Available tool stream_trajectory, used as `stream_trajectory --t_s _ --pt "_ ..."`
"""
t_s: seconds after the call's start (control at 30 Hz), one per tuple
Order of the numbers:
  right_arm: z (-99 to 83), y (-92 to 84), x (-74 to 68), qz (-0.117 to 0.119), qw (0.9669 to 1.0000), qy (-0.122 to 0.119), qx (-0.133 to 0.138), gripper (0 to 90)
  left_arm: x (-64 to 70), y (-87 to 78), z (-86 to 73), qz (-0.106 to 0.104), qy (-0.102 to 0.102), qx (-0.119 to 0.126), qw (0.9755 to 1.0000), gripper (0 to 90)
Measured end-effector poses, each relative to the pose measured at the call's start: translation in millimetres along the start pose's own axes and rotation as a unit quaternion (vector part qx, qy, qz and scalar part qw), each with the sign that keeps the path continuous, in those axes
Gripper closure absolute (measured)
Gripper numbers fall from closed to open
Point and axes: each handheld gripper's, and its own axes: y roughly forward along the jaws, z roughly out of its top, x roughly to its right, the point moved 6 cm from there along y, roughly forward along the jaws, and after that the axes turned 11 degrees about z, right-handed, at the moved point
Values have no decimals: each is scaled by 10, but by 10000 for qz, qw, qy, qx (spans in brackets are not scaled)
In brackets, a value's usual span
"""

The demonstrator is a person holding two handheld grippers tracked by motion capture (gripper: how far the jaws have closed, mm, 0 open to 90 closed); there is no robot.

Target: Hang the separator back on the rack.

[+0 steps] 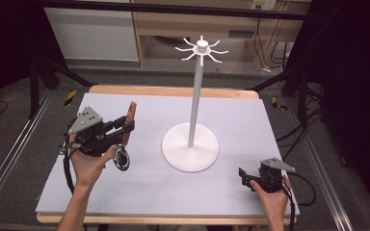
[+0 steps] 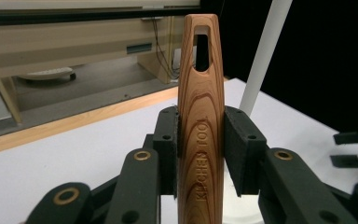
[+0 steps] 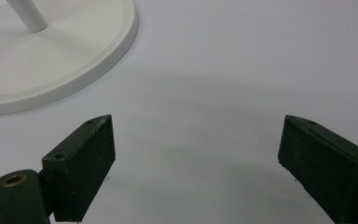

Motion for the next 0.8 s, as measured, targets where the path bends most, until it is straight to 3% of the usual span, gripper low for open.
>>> stream_trajectory --t_s 0.8 --pt "-3 22 -8 -4 10000 -26 -32 113 246 10 506 -101 122 499 9986 673"
